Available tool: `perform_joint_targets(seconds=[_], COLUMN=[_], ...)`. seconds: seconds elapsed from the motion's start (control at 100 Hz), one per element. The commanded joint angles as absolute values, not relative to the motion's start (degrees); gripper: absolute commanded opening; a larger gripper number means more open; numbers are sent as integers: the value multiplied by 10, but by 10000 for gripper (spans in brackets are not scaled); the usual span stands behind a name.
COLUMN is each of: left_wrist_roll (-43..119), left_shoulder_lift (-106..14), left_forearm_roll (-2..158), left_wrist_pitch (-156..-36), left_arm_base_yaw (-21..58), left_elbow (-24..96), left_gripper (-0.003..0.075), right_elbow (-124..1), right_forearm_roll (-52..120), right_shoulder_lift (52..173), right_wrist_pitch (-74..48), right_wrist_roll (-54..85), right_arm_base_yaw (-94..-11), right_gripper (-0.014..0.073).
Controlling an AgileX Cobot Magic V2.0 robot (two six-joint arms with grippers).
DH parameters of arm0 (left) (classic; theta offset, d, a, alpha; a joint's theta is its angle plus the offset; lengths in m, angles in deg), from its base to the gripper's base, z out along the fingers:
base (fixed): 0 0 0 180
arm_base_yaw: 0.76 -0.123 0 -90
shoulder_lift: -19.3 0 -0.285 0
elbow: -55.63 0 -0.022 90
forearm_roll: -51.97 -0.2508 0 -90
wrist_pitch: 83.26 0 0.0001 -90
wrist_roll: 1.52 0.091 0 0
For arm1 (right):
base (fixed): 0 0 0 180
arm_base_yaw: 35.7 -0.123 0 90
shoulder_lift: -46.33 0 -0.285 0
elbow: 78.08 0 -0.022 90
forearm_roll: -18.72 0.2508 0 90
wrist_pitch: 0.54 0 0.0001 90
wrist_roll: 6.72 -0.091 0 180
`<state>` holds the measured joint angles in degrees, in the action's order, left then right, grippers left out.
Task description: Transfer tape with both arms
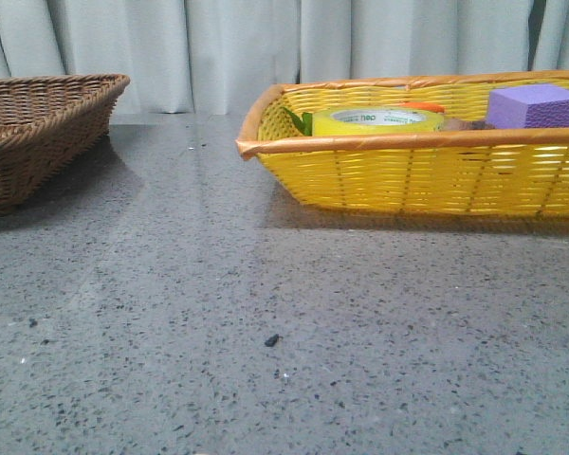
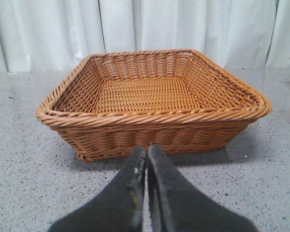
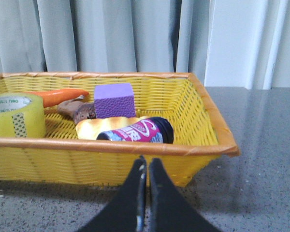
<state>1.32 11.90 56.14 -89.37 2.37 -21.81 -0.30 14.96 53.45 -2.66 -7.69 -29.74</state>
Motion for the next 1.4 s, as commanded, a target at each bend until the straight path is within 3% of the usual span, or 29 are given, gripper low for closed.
perform_joint_targets(seconds=[0.0, 0.28, 0.78, 1.19, 1.29, 1.39], left_wrist_roll=[7, 7, 7, 7, 7, 7], left_shoulder_lift=[135, 127, -12, -58, -58, -58], left_forearm_roll=[562, 563, 570, 575, 575, 575], left_wrist_pitch=[-839, -828, -895, -895, -895, -895], left_arm_base_yaw=[23, 23, 23, 23, 23, 23], left_elbow=[-223, -200, -20, 1, 1, 1], left_gripper=[-21, -21, -21, -21, -21, -21], right_elbow=[8, -61, -294, -493, -548, -608], right_forearm_roll=[151, 168, 209, 229, 229, 229], right_shoulder_lift=[523, 553, 782, 978, 1031, 1094], right_wrist_pitch=[27, -77, -245, -358, -381, -406], right_wrist_roll=[-75, -76, -74, -67, -67, -67], right_arm_base_yaw=[-294, -295, -296, -409, -453, -498], right_gripper=[-73, -73, -72, -72, -18, 148])
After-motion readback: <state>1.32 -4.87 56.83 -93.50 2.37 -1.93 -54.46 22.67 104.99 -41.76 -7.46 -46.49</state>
